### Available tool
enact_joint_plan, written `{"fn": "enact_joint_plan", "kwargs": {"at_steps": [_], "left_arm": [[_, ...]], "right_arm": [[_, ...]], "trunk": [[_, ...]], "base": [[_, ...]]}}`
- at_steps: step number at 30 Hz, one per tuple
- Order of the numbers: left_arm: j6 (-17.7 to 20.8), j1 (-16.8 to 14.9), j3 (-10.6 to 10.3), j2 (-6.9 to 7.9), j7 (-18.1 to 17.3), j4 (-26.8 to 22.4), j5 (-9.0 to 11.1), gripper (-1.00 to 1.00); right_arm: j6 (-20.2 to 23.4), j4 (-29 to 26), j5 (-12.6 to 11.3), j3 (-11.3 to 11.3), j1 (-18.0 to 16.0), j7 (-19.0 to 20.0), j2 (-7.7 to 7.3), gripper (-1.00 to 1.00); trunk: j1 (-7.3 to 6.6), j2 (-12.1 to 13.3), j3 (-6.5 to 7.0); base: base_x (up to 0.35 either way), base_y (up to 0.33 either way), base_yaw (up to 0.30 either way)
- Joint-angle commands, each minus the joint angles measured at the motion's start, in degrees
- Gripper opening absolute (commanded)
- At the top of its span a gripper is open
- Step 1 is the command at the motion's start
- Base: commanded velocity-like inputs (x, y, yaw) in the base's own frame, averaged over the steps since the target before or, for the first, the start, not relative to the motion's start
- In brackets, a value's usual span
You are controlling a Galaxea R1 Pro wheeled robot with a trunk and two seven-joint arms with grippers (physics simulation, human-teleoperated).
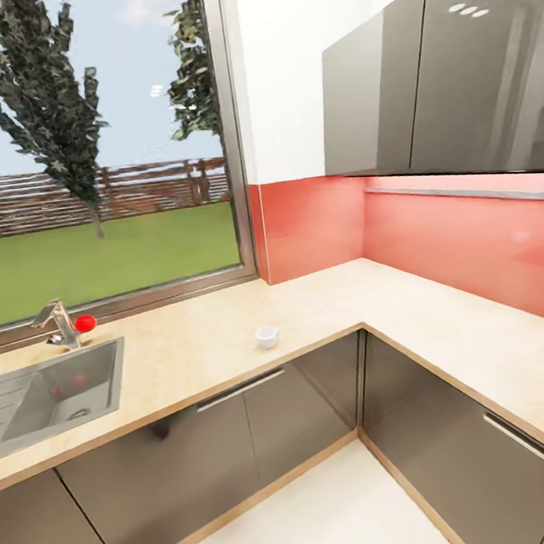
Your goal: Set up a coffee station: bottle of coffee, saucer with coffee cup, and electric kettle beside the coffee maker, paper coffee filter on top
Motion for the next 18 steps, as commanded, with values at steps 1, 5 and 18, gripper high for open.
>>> {"fn": "enact_joint_plan", "kwargs": {"at_steps": [1,5,18], "left_arm": [[-0.24,-0.03,0.59,0.03,0.17,0.04,-0.40,1.00],[-0.34,-0.03,1.05,0.45,0.17,-0.29,0.53,1.00],[-0.40,-0.03,1.03,0.58,0.08,-0.18,1.03,1.00]], "right_arm": [[-0.19,0.05,0.16,-0.47,-0.01,0.19,-0.09,1.00],[-0.19,0.04,0.19,-0.42,-0.01,0.31,-0.19,1.00],[-0.19,0.04,0.15,-0.47,-0.01,0.19,0.07,1.00]], "trunk": [[0.02,-0.04,-0.02],[0.02,-0.04,-0.02],[0.02,-0.04,-0.02]], "base": [[-0.006,-0.298,0.024],[0.039,-0.206,0.007],[0.006,-0.003,0.161]]}}
